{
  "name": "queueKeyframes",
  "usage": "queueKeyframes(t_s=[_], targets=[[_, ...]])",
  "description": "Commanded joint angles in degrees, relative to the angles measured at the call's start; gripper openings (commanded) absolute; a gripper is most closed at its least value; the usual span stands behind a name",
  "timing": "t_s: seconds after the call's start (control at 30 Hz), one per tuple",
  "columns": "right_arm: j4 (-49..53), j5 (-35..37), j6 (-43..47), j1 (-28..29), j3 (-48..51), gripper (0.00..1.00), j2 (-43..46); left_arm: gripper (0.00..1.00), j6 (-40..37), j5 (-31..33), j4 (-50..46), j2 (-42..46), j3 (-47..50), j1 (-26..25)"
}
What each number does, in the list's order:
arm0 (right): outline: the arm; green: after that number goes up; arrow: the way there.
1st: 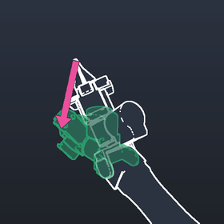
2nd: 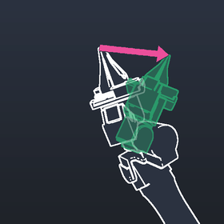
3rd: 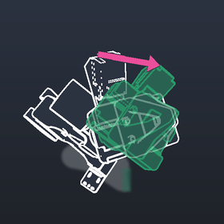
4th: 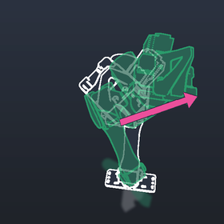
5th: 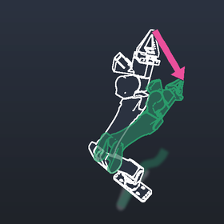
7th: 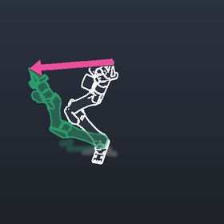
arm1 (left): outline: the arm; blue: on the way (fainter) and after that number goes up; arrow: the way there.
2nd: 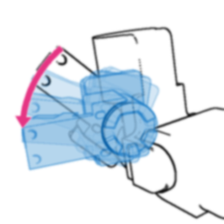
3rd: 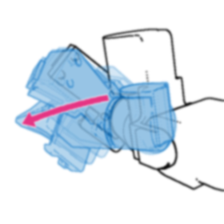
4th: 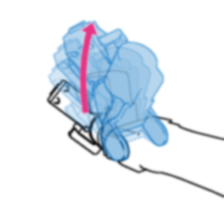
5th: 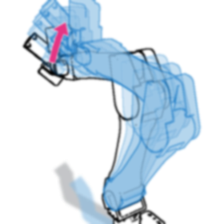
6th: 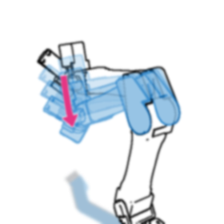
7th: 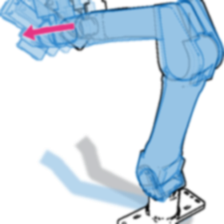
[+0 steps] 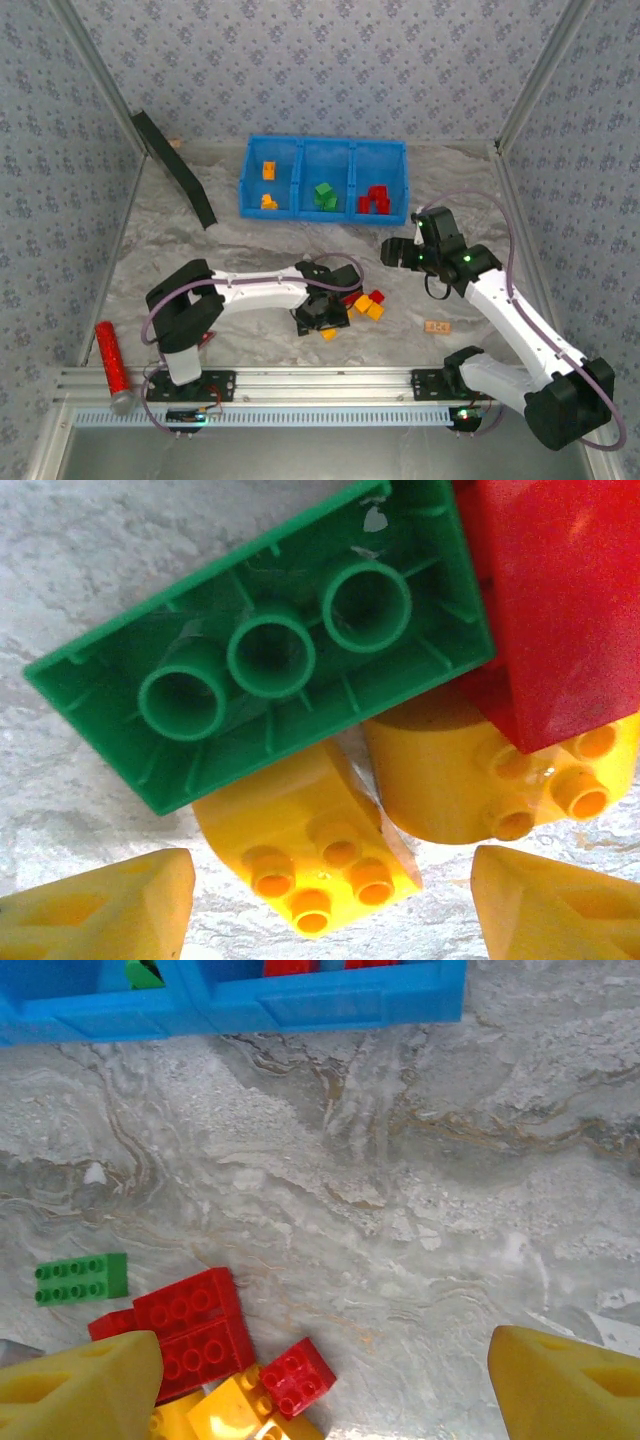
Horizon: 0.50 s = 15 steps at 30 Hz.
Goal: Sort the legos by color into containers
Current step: Pick up the lego from the middle-left of the table.
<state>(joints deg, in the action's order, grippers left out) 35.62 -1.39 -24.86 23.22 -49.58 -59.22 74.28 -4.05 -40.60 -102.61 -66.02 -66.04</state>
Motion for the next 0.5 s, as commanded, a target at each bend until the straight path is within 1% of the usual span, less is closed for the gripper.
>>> queueKeyframes(t_s=[0.0,0.17,0.33,0.47], targets=[[-0.9,-0.7,-1.0,-0.7,0.7,0.85,1.0,0.73,1.7,-1.2,-1.0,-1.2,-1.1,-0.4],[-0.9,-0.6,-1.1,-1.2,1.0,0.84,0.9,0.72,2.2,-1.7,-0.7,-1.5,0.6,-0.4],[-0.9,-0.8,-1.6,-1.2,1.2,0.84,1.0,0.67,3.0,-1.7,-1.0,-1.4,3.4,0.1],[-0.9,-0.7,-1.7,-1.2,1.3,0.83,0.5,0.64,4.0,-2.8,1.3,-0.2,7.7,1.3]])
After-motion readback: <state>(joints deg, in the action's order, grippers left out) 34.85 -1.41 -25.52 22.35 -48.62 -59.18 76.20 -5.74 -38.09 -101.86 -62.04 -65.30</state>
